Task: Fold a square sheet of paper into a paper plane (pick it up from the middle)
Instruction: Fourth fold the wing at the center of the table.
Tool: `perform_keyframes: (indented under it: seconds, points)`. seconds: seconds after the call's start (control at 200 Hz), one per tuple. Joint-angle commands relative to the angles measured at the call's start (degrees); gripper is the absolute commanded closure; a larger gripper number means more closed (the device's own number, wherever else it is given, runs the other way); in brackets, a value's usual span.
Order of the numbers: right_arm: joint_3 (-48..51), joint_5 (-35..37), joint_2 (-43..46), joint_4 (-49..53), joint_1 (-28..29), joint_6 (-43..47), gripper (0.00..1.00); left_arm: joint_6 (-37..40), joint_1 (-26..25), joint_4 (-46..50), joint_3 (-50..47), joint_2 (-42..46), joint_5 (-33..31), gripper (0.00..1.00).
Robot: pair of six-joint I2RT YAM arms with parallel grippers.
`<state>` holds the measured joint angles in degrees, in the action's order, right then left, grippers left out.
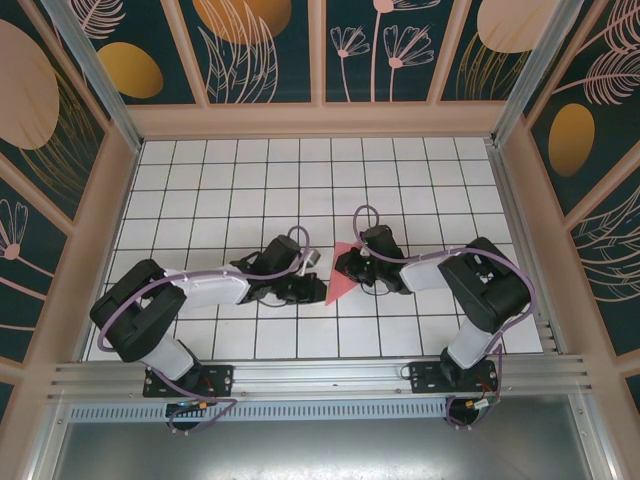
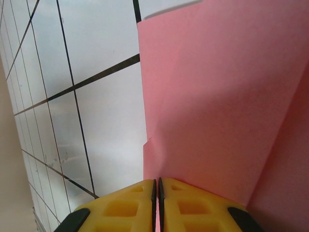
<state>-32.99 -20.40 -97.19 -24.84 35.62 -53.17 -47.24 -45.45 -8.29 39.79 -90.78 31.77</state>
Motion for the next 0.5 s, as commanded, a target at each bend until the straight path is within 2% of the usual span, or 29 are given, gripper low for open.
perform_keyframes:
  seconds: [0.0,0.075,0.25,0.35,0.495]
  points:
    - [2.9,5.5,-4.4,8.2,0.6,-0.4,0.85,-2.2,-0.3,-4.2,4.3,-4.0,-2.5,0.86]
    - [2.8,5.4,-4.5,8.2,0.6,-0.4,0.85,-2.5,-0.3,-4.4,5.8,-6.7,-4.2,0.87]
    - [2.7,5.0,-4.3,8.0,0.6,-0.5,0.85,-4.4,-0.3,-8.1,6.1,-12.3,-3.7,0.88]
    - [2.6,5.0,-3.9,8.1,0.7,-0.5,0.85,-3.8,-0.3,-6.9,6.0,-14.0,-5.9,0.88]
    - [1.3,4.2,-2.4,8.7,0.6,0.0,0.85,-2.9,-0.3,-3.7,3.7,-15.1,-8.7,0.94]
